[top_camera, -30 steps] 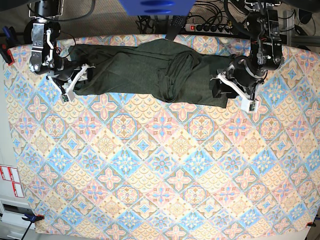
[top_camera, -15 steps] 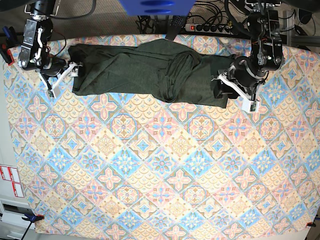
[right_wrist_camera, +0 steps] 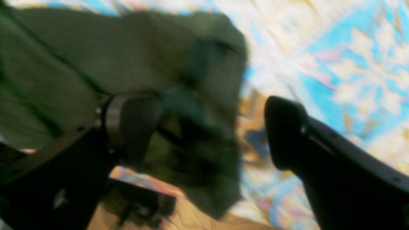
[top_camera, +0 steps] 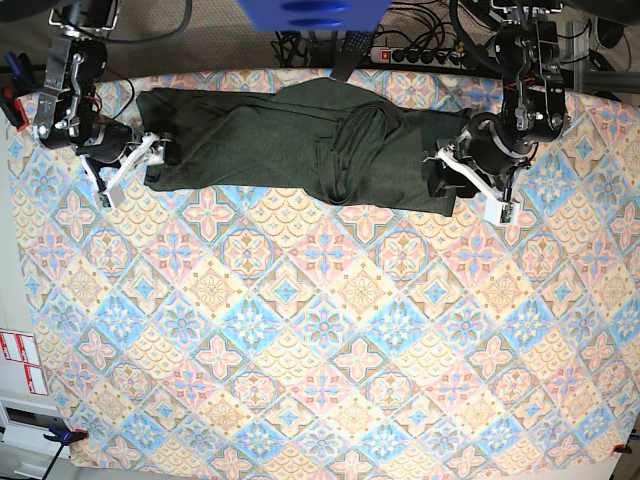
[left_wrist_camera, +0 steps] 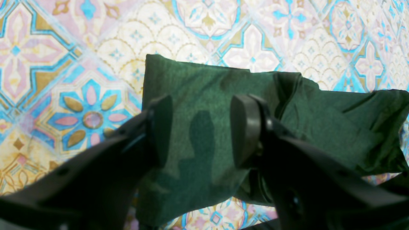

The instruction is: Fold the T-shirt properly

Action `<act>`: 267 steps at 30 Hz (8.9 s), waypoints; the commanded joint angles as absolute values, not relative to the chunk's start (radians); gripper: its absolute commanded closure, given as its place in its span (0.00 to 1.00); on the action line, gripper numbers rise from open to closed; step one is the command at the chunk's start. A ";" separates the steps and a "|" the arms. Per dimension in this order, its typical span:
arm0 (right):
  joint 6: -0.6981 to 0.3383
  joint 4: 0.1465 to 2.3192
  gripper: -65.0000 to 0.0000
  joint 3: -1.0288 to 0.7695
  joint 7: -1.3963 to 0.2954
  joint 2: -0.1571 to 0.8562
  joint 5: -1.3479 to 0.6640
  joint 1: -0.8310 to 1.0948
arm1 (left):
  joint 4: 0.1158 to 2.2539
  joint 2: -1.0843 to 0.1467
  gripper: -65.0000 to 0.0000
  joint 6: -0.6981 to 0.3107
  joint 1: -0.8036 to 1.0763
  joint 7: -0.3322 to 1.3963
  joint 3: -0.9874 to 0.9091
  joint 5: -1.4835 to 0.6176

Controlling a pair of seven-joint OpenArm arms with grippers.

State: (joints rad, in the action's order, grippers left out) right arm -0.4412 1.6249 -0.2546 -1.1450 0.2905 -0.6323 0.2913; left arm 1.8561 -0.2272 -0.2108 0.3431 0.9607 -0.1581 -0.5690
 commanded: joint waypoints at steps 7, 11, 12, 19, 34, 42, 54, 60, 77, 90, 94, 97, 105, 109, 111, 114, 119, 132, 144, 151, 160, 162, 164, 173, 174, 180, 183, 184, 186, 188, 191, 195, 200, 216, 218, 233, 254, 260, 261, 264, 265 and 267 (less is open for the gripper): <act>-0.444 1.641 0.15 -0.265 -1.133 0.263 -0.694 0.286 | 1.804 -0.232 0.54 -0.214 0.321 0.949 -0.145 -0.579; -0.441 1.624 0.15 -0.263 -1.130 0.229 -0.641 0.280 | 1.808 -0.232 0.54 -0.214 0.318 0.949 -0.145 -0.579; -0.441 1.613 0.15 -0.265 -1.130 0.223 -0.607 0.280 | 1.808 -0.232 0.54 -0.214 0.318 0.949 -0.145 -0.579; -0.441 1.547 0.15 -0.266 -1.101 0.179 -0.441 0.278 | 1.808 -0.232 0.54 -0.214 0.317 0.949 -0.145 -0.579; -0.444 1.446 0.15 -0.257 -1.075 0.183 -0.455 0.285 | 1.808 -0.236 0.54 -0.214 0.315 0.949 -0.147 -0.579; -0.444 1.446 0.28 -0.163 -1.070 0.180 -0.472 0.286 | 1.808 -0.234 0.54 -0.214 0.303 0.949 -0.147 -0.579; -0.444 1.437 0.53 -0.122 -1.076 0.151 -0.473 0.285 | 1.808 -0.232 0.54 -0.214 0.302 0.949 -0.147 -0.579; -0.444 1.438 0.73 -0.122 -1.127 0.147 -0.536 0.285 | 1.808 -0.232 0.54 -0.214 0.302 0.949 -0.148 -0.581; -0.444 1.446 1.00 -0.159 -1.109 0.154 -0.604 0.275 | 1.863 -0.236 0.55 -0.213 0.303 0.949 -0.231 -0.696; -0.444 1.435 1.00 -0.285 -1.101 0.200 -0.602 0.094 | 1.863 -0.239 0.55 -0.213 0.314 0.955 -0.363 -0.743; -0.444 1.406 1.00 -0.286 -1.101 0.226 -0.601 0.035 | 1.863 -0.239 0.55 -0.214 0.331 0.954 -0.384 -0.760; -0.444 1.337 1.00 -0.283 -1.101 0.263 -0.601 -0.013 | 1.863 -0.239 0.55 -0.214 0.332 0.954 -0.384 -0.760; -0.444 1.345 1.00 -0.252 -1.106 0.272 -0.602 0.016 | 1.863 -0.239 0.55 -0.214 0.332 0.955 -0.383 -0.760; -0.444 1.435 1.00 -0.143 -1.101 0.272 -0.602 0.062 | 1.863 -0.239 0.55 -0.214 0.332 0.955 -0.383 -0.760; -0.444 1.489 1.00 -0.081 -1.101 0.272 -0.602 0.076 | 1.863 -0.239 0.55 -0.214 0.332 0.955 -0.383 -0.760; -0.444 1.567 1.00 0.012 -1.101 0.268 -0.602 0.088 | 1.863 -0.239 0.55 -0.214 0.332 0.955 -0.383 -0.760; -0.444 1.681 1.00 0.160 -1.101 0.259 -0.604 0.084 | 1.863 -0.239 0.55 -0.214 0.351 0.949 -0.383 -0.760; -0.444 1.796 1.00 0.375 -1.099 0.173 -0.604 0.039 | 1.863 -0.239 0.55 -0.213 0.360 0.949 -0.384 -0.753; -0.444 1.787 1.00 0.645 -1.099 0.170 -0.604 -0.127 | 1.863 -0.239 0.55 -0.209 0.360 0.949 -0.384 -0.751; -0.444 1.695 0.99 0.710 -1.099 0.130 -0.604 -0.174 | 1.863 -0.239 0.55 -0.209 0.361 0.949 -0.384 -0.751; -0.444 1.649 0.77 0.704 -1.098 0.090 -0.602 -0.174 | 1.863 -0.239 0.55 -0.209 0.361 0.952 -0.383 -0.751; -0.444 1.649 0.72 0.693 -1.098 0.093 -0.602 -0.174 | 1.863 -0.239 0.55 -0.209 0.361 0.952 -0.383 -0.751; -0.444 1.652 0.70 0.659 -1.099 0.117 -0.602 -0.173 | 1.863 -0.239 0.55 -0.209 0.361 0.954 -0.383 -0.750; -0.444 1.685 0.70 0.450 -1.099 0.222 -0.602 -0.087 | 1.860 -0.239 0.55 -0.209 0.361 0.955 -0.375 -0.750; -0.444 1.676 0.70 0.438 -1.101 0.225 -0.602 -0.071 | 1.860 -0.239 0.55 -0.209 0.361 0.955 -0.375 -0.750; -0.444 1.607 0.85 0.466 -1.102 0.223 -0.602 -0.031 | 1.860 -0.239 0.55 -0.209 0.357 0.955 -0.374 -0.750; -0.444 1.577 0.83 0.558 -1.099 0.223 -0.601 -0.033 | 1.860 -0.239 0.55 -0.209 0.357 0.955 -0.374 -0.750; -0.444 1.569 0.82 0.587 -1.099 0.223 -0.601 -0.033 | 1.860 -0.239 0.55 -0.209 0.357 0.955 -0.374 -0.750; -0.444 1.557 0.81 0.642 -1.099 0.219 -0.601 -0.038 | 1.860 -0.239 0.55 -0.209 0.357 0.955 -0.374 -0.750; -0.444 1.544 0.81 0.688 -1.099 0.217 -0.599 -0.042 | 1.860 -0.239 0.55 -0.209 0.357 0.955 -0.374 -0.750; -0.444 1.540 0.81 0.748 -1.101 0.217 -0.585 -0.114 | 1.862 -0.237 0.55 -0.209 0.357 0.955 -0.374 -0.750; -0.444 1.508 0.81 0.886 -1.107 0.217 -0.595 -0.179 | 1.862 -0.237 0.55 -0.209 0.360 0.955 -0.374 -0.750; -0.444 1.504 0.81 0.992 -1.109 0.217 -0.595 -0.255 | 1.863 -0.240 0.55 -0.209 0.355 0.957 -0.335 -0.750; -0.444 1.508 0.89 0.654 -1.099 0.262 -0.587 -0.216 | 1.920 -0.372 0.55 -0.205 0.331 0.957 -0.007 -0.740; -0.444 1.509 0.89 0.526 -1.099 0.268 -0.587 -0.177 | 1.943 -0.369 0.55 -0.205 0.331 0.957 0.028 -0.704; -0.444 1.509 0.89 0.285 -1.101 0.295 -0.587 -0.102 | 1.946 -0.303 0.55 -0.203 0.239 0.958 0.392 -0.262; -0.444 1.509 0.89 0.285 -1.101 0.295 -0.587 -0.102 | 1.920 -0.430 0.55 -0.203 0.446 0.951 0.217 0.074; -0.444 1.509 0.89 0.286 -1.101 0.295 -0.588 -0.102 | 1.986 -0.423 0.55 -0.203 0.486 0.947 0.189 0.070; -0.444 1.509 0.89 0.288 -1.101 0.294 -0.588 -0.102 | 1.997 -0.414 0.55 -0.203 0.490 0.943 0.191 0.070; -0.444 1.509 0.89 0.329 -1.101 0.291 -0.588 -0.102 | 2.018 -0.374 0.55 -0.203 0.504 0.897 0.188 0.070; -0.444 1.509 0.89 0.357 -1.101 0.291 -0.588 -0.107 | 2.018 -0.367 0.55 -0.203 0.512 0.885 0.191 0.070; -0.444 1.509 0.90 0.415 -1.099 0.291 -0.587 -0.114 | 2.018 -0.349 0.55 -0.205 0.521 0.863 0.200 0.061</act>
State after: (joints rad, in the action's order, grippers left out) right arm -0.4416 1.4921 0.4240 -1.1133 0.2867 -0.5762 -0.0944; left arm 2.0010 -0.3466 -0.2100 0.5175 0.8726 0.2012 0.0589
